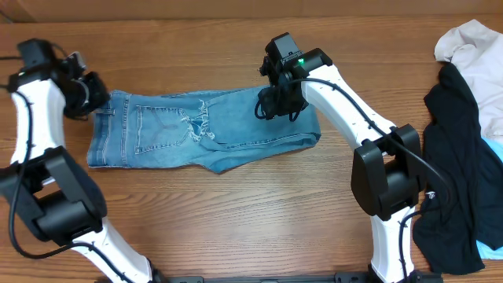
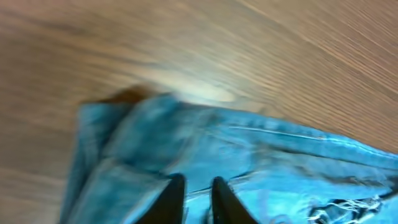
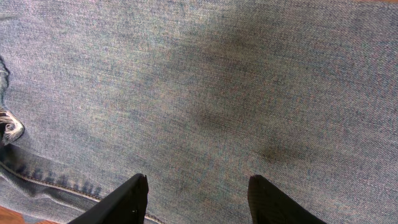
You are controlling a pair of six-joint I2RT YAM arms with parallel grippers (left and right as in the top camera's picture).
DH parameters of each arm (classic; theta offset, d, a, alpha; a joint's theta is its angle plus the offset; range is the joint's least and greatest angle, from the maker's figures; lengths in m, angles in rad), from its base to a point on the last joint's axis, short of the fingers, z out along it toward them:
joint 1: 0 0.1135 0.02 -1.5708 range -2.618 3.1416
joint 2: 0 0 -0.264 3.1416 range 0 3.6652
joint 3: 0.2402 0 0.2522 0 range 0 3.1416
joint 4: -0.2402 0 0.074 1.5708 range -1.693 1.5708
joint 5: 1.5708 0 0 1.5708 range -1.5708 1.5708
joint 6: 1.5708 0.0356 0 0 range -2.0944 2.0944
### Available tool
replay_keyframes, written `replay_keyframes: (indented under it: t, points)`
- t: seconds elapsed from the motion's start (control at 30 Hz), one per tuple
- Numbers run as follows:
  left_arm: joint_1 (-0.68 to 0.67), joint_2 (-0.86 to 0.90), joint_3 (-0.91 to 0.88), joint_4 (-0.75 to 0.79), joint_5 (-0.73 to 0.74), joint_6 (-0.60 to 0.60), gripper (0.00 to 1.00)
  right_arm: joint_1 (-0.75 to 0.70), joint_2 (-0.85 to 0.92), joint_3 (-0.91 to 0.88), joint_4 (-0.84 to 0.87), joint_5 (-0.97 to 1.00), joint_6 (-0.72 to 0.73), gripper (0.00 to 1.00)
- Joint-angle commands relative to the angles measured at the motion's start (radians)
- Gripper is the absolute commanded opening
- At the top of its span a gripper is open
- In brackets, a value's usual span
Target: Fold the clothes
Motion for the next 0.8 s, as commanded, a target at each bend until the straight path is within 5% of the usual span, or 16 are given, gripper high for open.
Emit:
replay_keyframes:
  t: [0.0,0.3,0.43,0.57,0.77]
  points:
    - [-0.055,0.000,-0.007,0.015,-0.084,0.032,0.35,0.006,-0.029,0.002,0.004,0.003,0.005,0.56]
    - [-0.080,0.003,-0.007,0.088,-0.190,-0.019,0.58,0.006,-0.029,0.002,0.003,0.003,0.004,0.56]
    - [-0.081,0.003,-0.007,0.056,-0.191,-0.024,0.45,0.006,-0.029,0.002,0.005,0.003,0.004,0.56]
    - [-0.083,0.004,-0.024,0.004,-0.191,-0.029,0.04,0.006,-0.029,0.002,0.008,0.003,0.004,0.56]
    - [-0.083,0.015,-0.168,0.193,-0.200,-0.047,0.04,0.006,-0.029,0.002,0.008,0.003,0.005,0.56]
